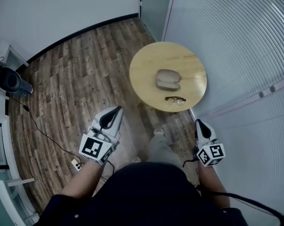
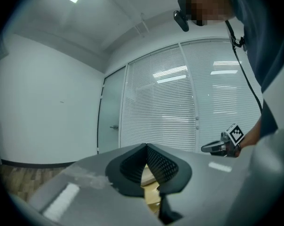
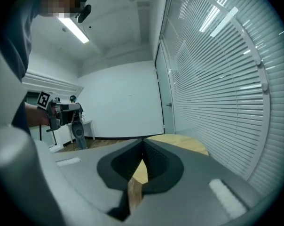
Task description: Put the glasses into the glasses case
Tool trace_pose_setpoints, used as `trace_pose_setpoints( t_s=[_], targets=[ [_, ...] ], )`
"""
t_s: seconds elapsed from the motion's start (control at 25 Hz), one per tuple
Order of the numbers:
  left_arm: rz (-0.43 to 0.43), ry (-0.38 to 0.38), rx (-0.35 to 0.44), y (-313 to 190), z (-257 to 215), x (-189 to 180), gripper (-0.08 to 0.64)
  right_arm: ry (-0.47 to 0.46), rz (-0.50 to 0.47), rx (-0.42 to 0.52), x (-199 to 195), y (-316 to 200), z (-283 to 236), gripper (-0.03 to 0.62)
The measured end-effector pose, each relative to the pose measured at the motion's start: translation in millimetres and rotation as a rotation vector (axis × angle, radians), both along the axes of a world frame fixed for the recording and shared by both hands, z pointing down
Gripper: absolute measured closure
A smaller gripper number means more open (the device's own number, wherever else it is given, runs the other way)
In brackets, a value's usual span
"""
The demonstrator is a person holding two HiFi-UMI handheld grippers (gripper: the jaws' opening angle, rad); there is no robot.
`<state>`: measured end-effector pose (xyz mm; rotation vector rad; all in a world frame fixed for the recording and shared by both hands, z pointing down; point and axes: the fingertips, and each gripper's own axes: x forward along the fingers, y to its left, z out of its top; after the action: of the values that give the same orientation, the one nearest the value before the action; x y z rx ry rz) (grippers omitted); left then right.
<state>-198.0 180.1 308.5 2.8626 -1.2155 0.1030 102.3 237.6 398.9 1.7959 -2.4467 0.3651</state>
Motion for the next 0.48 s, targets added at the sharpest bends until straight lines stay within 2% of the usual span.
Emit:
trace_pose_setpoints(
  t_s=[0.12, 0.28, 0.48],
  targets=[
    [0.006, -0.033, -0.003, -28, 6, 17, 0.56, -0.002, -0.033, -0.016, 13, -35, 16, 0.588],
    [-0.036, -0.032, -0.008, -77, 5, 41, 0.56, -0.002, -0.095, -0.058, 31, -80, 34, 0.588],
    [-0.02, -0.038, -0.031, -124, 10, 87, 0.56, 0.083, -0.231, -0.12, 46, -132, 60, 0.588]
  ],
)
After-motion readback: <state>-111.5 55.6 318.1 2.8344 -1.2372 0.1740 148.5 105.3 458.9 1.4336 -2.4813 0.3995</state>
